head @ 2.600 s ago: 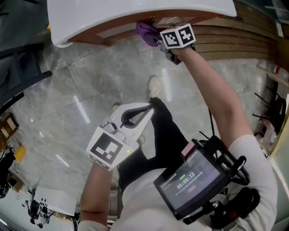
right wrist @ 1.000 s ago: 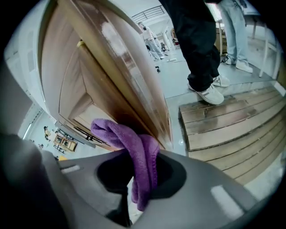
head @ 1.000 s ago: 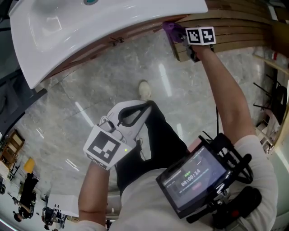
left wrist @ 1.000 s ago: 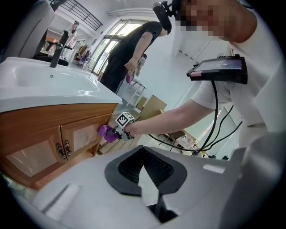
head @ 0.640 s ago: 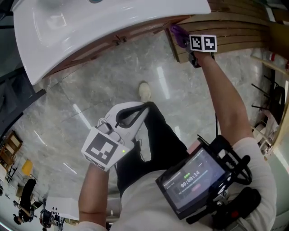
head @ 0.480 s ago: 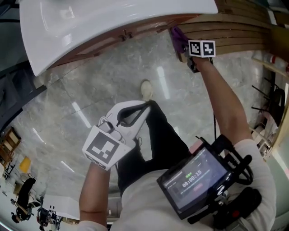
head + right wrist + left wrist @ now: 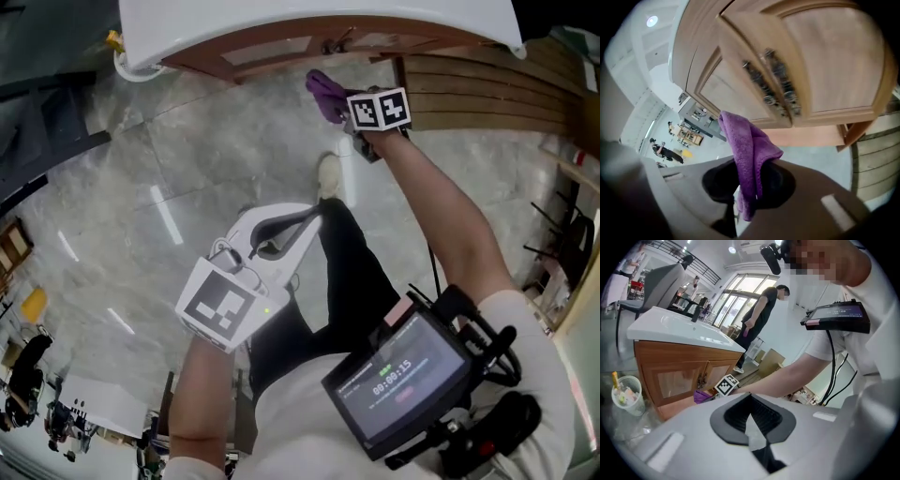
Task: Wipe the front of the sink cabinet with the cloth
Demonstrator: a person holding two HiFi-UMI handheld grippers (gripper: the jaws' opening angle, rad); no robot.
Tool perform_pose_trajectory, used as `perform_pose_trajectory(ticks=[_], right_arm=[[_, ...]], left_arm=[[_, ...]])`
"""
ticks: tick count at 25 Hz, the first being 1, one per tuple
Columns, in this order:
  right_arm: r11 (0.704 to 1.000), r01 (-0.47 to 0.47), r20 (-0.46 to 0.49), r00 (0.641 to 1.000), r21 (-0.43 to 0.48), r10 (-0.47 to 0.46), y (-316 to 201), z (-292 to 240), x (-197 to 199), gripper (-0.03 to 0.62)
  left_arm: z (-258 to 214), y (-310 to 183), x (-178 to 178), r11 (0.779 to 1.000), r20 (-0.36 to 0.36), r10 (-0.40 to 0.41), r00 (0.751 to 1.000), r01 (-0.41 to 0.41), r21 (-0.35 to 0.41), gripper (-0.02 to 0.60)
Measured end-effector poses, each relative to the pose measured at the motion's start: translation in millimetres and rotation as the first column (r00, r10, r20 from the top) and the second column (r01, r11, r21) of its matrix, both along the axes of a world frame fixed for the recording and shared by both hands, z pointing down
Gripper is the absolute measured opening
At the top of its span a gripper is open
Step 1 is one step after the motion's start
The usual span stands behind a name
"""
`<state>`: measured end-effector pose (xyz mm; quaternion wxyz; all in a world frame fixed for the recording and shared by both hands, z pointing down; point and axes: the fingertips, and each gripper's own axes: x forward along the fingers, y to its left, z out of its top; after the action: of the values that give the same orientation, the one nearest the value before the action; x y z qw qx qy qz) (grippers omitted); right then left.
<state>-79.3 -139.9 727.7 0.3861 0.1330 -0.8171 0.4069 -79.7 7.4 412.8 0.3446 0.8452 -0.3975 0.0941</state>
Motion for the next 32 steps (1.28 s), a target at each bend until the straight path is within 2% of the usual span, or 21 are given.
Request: perform_pose_trajectory(ticks=[7, 13, 21, 27, 32], right_arm=[[0.993, 0.113, 0.090, 0.990, -0.025, -0.110, 62, 8, -143, 0.060], [0.987, 0.159, 0.106, 0.982, -0.039, -0.154, 84, 24, -205, 0.060], [0.995, 0.080, 0.081, 0.994, -0.055, -0.075, 62, 41, -218, 0.061], [0.998, 0.032, 0.068, 0.997, -0.046, -0.029, 42, 48, -200, 0.060], [0.999, -0.032, 0.065, 0.997, -0.043, 0.035, 19, 49, -168, 0.060]], left_arm=[[9, 41, -54, 0.995, 0.019, -0.101, 0.995, 0.102, -0.008, 0.003], [21, 57, -86, 0.984, 0.020, -0.178, 0.984, 0.179, -0.007, 0.003], [27, 64, -93, 0.977, 0.003, -0.213, 0.977, 0.213, -0.015, 0.003], [32, 58, -86, 0.982, -0.012, -0.184, 0.983, 0.183, -0.035, 0.003], [32, 44, -71, 0.991, -0.009, -0.131, 0.991, 0.131, -0.032, 0.002]])
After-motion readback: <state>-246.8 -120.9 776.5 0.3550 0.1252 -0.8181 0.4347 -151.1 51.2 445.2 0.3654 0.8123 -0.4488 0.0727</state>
